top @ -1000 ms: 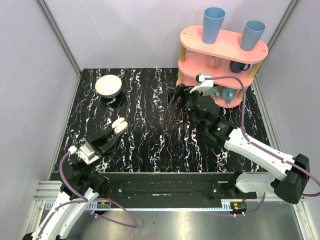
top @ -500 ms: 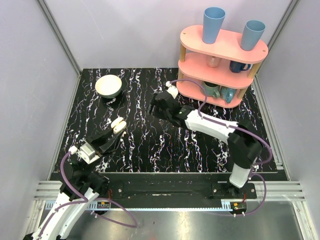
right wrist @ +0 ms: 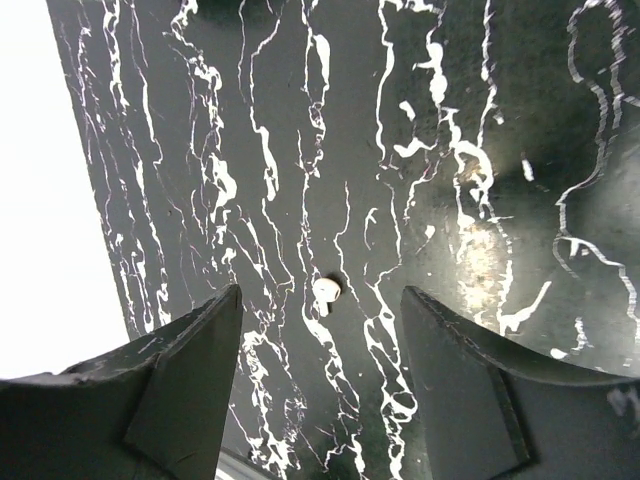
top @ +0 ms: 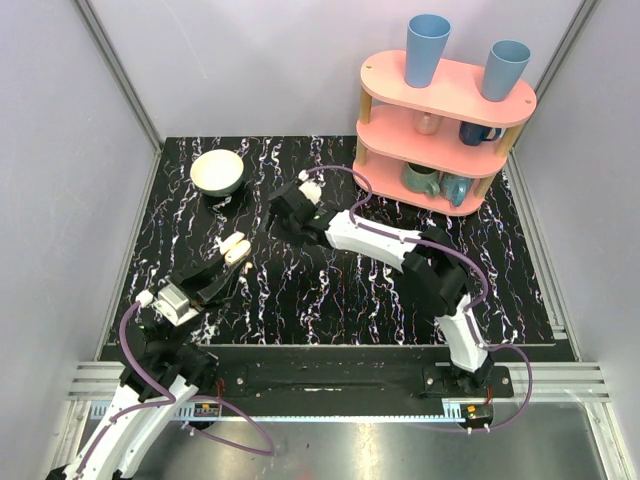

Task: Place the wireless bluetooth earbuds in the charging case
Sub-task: Move the left earbud to the center of the board.

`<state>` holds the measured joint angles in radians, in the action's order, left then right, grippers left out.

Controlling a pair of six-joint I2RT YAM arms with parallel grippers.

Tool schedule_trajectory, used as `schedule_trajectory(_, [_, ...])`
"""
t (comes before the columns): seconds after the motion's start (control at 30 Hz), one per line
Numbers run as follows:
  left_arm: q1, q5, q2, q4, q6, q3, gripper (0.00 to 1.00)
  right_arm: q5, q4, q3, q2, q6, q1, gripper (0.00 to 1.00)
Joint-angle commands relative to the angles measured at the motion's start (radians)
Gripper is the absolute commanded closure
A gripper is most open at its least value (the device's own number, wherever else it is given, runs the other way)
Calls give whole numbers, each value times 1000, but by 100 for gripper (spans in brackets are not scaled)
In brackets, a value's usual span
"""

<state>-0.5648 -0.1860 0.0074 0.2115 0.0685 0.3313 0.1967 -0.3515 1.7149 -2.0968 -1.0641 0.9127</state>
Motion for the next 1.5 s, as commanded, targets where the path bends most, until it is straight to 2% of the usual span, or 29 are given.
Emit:
schedule_trajectory(0.0, [-1,22,-150,37,-16,2,100,-3,-55,101,-68,-91,34,30])
schedule_trajectory(0.3, [-1,22,-161,23,-10,8,100,-82,-58,215,-195,-115,64,36])
schedule_trajectory(0.87, [0,25,-162,20,-16,6,100,-40,-133,333,-302,-97,110,43])
schedule_trajectory(1.03, [0,25,-162,22,-18,8,100,13,-185,370,-316,-65,129,44])
schedule_trajectory(1.23, [2,25,-162,26,-19,8,100,110,-306,500,-379,-16,160,44])
schedule_trajectory(1.47, [6,22,-164,25,-22,8,100,119,-357,569,-422,-30,161,47])
